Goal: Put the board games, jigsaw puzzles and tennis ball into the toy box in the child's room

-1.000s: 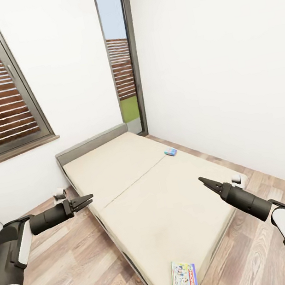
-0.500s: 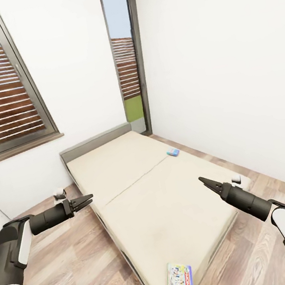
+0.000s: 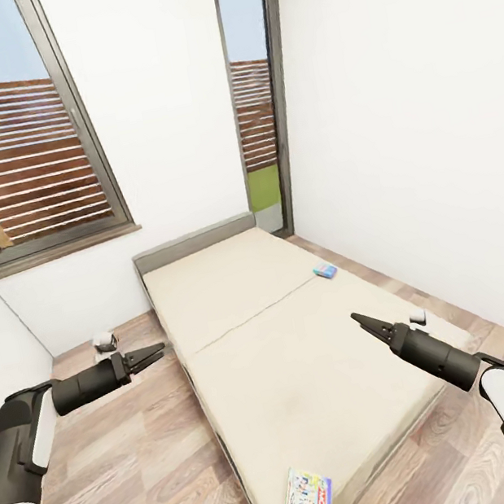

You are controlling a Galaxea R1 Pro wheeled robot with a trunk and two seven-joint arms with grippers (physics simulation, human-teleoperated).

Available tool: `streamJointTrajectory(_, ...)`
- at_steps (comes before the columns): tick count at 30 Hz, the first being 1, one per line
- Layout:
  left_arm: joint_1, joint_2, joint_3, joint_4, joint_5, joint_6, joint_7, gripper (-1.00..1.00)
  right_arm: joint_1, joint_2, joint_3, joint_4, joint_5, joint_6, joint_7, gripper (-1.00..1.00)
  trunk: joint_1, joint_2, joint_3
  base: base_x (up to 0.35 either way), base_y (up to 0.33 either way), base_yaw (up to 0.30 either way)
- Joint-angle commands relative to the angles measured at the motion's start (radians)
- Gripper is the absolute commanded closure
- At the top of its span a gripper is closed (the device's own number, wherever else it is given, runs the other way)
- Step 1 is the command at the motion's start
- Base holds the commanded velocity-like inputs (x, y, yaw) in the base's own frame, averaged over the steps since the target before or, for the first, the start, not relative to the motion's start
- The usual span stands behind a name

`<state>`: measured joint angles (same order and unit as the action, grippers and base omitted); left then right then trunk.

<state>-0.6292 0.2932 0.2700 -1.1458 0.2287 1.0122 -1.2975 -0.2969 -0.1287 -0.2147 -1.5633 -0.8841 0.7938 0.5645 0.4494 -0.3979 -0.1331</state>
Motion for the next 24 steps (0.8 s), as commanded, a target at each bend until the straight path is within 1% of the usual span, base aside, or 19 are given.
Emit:
streamJointTrajectory(1, -0.001, 0.0, 0.0, 0.0, 0.001, 0.008, -0.002, -1.0, -0.001, 0.0, -0.002, 0.0, -0.003, 0.007, 0.002, -1.0, 0.001, -0.002, -0.002, 0.0, -0.285, 0.286)
streamJointTrajectory(24, -0.001, 0.0, 0.0, 0.0, 0.001, 0.008, -0.002, -1.0, -0.001, 0.0, -0.002, 0.0, -0.003, 0.007, 0.002, -1.0, 0.001, -0.002, -0.002, 0.0, -0.282, 0.287)
